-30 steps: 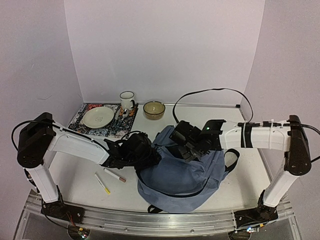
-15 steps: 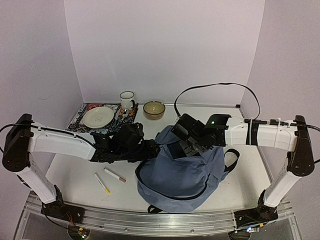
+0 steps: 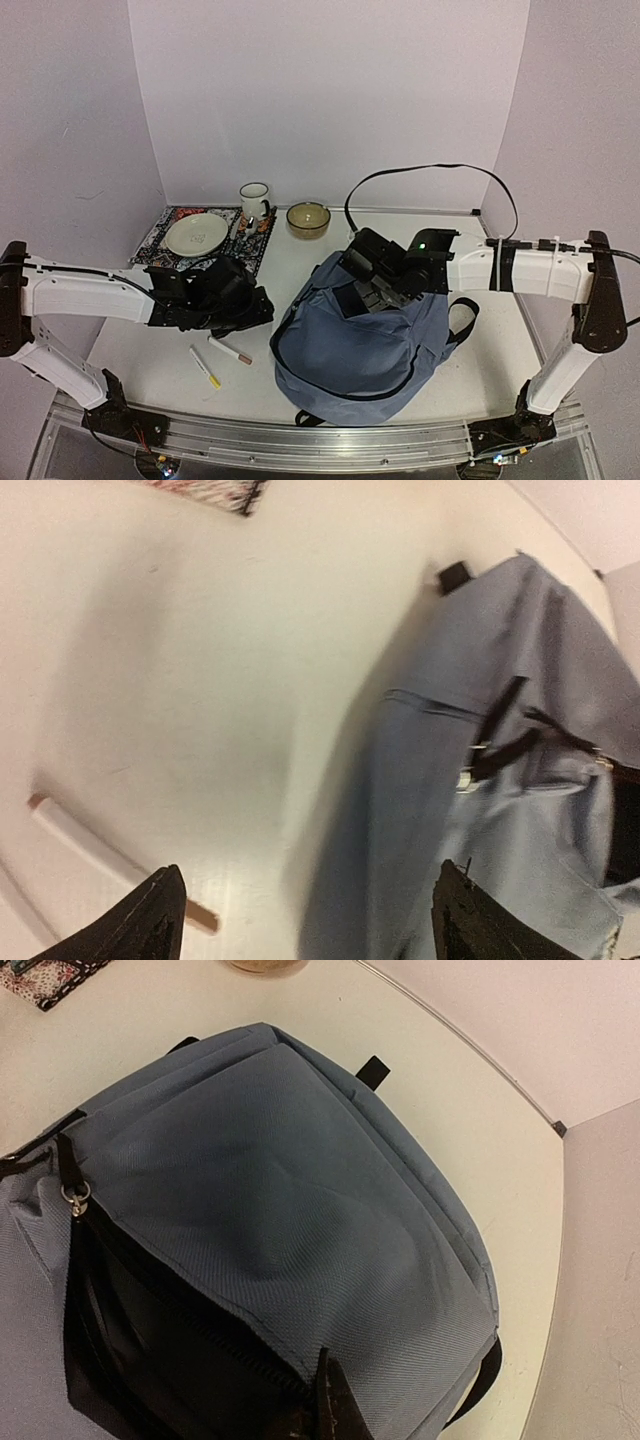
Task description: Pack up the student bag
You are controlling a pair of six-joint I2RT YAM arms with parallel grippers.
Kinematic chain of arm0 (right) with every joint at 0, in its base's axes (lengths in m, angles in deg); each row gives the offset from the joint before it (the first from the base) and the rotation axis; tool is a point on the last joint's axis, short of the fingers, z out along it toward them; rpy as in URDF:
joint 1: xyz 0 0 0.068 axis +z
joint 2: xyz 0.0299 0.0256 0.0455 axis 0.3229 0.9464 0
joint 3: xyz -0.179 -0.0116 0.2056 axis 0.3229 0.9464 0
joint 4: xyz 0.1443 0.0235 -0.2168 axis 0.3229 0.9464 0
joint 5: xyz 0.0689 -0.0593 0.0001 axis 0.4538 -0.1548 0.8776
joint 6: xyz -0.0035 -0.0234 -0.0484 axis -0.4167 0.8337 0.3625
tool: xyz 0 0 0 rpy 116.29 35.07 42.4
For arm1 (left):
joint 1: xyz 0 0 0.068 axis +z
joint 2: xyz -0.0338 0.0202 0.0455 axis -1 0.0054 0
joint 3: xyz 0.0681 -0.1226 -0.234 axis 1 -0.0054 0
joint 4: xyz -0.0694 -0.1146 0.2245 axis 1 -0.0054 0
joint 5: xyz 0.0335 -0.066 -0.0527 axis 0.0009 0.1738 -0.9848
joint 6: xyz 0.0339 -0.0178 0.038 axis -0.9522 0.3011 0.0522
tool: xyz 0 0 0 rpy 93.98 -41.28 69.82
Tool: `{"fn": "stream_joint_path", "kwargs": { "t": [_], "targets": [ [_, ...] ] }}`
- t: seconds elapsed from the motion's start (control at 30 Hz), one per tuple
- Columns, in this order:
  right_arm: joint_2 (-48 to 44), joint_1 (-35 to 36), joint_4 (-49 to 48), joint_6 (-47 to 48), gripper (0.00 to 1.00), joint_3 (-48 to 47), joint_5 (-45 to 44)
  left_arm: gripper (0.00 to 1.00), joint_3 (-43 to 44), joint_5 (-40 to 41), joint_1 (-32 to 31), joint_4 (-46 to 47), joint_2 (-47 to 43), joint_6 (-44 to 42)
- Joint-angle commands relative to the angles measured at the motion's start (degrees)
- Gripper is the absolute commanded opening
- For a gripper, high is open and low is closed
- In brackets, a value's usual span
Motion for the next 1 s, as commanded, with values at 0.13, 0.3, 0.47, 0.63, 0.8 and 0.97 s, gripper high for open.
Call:
{"fn": "stream_joint_path", "kwargs": {
  "t": [0.13,0.3,0.47,0.63,0.8,0.97],
  "targets": [
    [0.6,0.9,-1.9,-0.9,0.0,-2.3,-2.1,0.92,0.7,3.3,2.2,-17.2,2.0,9.8],
    [0.5,1.0,-2.7,-1.0,0.0,-2.1,-1.6,0.9,2.0,-1.1,4.8,-23.3,5.8,12.0],
    [0.5,1.3,-4.3,-0.7,0.0,-2.0,0.1,0.88,2.2,-2.3,4.9,-30.7,5.8,16.3],
    [0.9,1.4,-5.6,-0.1,0.0,-1.9,0.8,0.8,-2.3,-4.8,5.3,-31.3,2.4,20.1],
    [0.8,1.5,-6.3,0.1,0.0,-1.6,1.3,0.7,-3.3,-5.3,5.8,-30.5,2.2,20.7],
    [0.2,1.6,-6.7,0.4,0.0,-1.4,1.5,0.58,-4.7,-7.2,6.3,-26.3,3.0,19.9]
  ]
}}
